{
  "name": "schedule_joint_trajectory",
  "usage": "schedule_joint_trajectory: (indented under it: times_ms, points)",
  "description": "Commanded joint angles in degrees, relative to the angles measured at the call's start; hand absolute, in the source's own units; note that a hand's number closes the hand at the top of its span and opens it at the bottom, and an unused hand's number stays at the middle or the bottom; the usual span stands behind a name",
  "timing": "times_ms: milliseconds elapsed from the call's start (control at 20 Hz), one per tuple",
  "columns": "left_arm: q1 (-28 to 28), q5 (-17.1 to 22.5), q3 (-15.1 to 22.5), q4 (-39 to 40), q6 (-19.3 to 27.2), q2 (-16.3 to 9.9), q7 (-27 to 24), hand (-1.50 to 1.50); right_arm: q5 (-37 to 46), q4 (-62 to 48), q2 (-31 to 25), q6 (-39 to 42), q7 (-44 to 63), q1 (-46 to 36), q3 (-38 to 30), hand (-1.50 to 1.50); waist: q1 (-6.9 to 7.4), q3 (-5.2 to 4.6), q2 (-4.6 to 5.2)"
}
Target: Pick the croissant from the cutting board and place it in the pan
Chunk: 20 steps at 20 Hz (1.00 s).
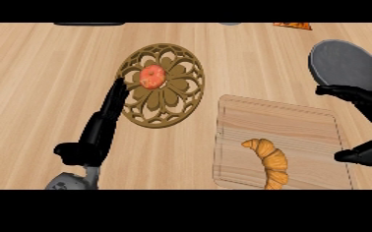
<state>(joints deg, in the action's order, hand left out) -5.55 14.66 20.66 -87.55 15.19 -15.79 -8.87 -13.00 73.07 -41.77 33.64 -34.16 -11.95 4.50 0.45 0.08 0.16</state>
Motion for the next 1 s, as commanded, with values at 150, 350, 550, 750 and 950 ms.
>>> schedule_joint_trajectory:
  times_ms: [150,350,550,750,950]
  points:
    - [3.03,-1.48,1.06,-3.04,0.01,0.65,0.29,0.0,8.59,2.92,-5.14,3.79,-4.43,-3.85,2.96,-1.5,0.09,-0.07,-0.28]
    - [1.49,-1.86,0.22,-1.9,0.14,1.45,0.55,0.0,16.34,5.55,-5.55,1.27,-2.65,-5.48,8.74,-1.5,0.15,-0.08,-0.2]
    - [0.55,-2.23,-0.22,2.58,-0.74,3.07,-2.59,0.0,21.92,11.69,-5.34,0.1,6.14,-8.7,14.2,-1.5,-0.21,-0.17,-0.11]
    - [1.11,-2.18,-1.02,0.77,-1.54,1.71,-1.68,0.0,32.76,15.52,-5.23,-3.02,6.43,-6.88,20.71,-1.5,-0.31,-0.1,-0.17]
    - [5.12,-2.14,-1.03,-2.32,-2.48,0.86,-2.74,0.0,41.34,18.86,-3.92,-6.36,8.68,-4.48,25.21,-1.5,-0.19,-0.09,-0.32]
